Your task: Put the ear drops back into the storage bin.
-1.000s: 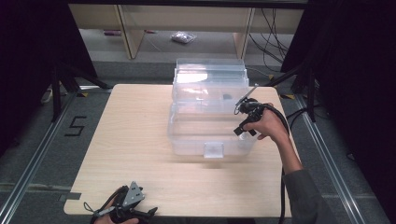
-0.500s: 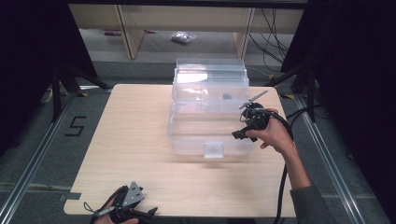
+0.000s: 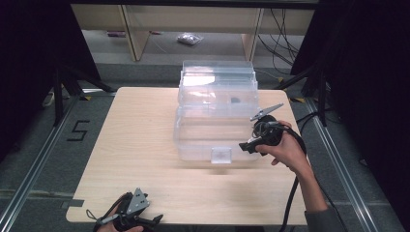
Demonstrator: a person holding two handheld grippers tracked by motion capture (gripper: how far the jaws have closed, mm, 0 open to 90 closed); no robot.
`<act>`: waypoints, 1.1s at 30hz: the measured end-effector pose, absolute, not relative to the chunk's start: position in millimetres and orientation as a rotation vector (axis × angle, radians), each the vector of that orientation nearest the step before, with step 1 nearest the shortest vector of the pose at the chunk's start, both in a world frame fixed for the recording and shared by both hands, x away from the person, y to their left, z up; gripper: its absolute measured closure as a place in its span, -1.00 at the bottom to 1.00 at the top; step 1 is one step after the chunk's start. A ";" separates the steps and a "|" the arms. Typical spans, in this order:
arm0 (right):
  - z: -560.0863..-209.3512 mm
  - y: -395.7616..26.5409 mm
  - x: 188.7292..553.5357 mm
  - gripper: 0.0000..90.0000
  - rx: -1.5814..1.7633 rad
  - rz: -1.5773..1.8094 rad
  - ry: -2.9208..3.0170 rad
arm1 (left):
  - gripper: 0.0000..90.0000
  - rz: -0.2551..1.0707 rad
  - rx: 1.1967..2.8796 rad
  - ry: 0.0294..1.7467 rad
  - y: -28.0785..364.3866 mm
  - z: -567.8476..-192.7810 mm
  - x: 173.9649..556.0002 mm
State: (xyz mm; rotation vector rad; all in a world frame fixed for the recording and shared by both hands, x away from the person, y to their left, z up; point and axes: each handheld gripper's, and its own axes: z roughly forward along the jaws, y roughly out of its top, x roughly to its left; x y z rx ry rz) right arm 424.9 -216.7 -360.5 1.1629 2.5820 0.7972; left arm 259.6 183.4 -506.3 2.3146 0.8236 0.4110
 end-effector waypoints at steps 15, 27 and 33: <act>-366.4 -222.8 404.8 -0.51 1.116 0.837 2.585 | -0.67 0.417 2.284 0.847 182.1 -507.2 259.4; -375.2 -223.7 388.9 -0.52 1.109 0.914 2.554 | -0.67 0.422 2.284 0.846 182.0 -506.8 259.4; -380.9 -223.0 380.8 -0.52 1.062 0.940 2.552 | -0.67 0.415 2.265 0.873 181.5 -507.5 258.8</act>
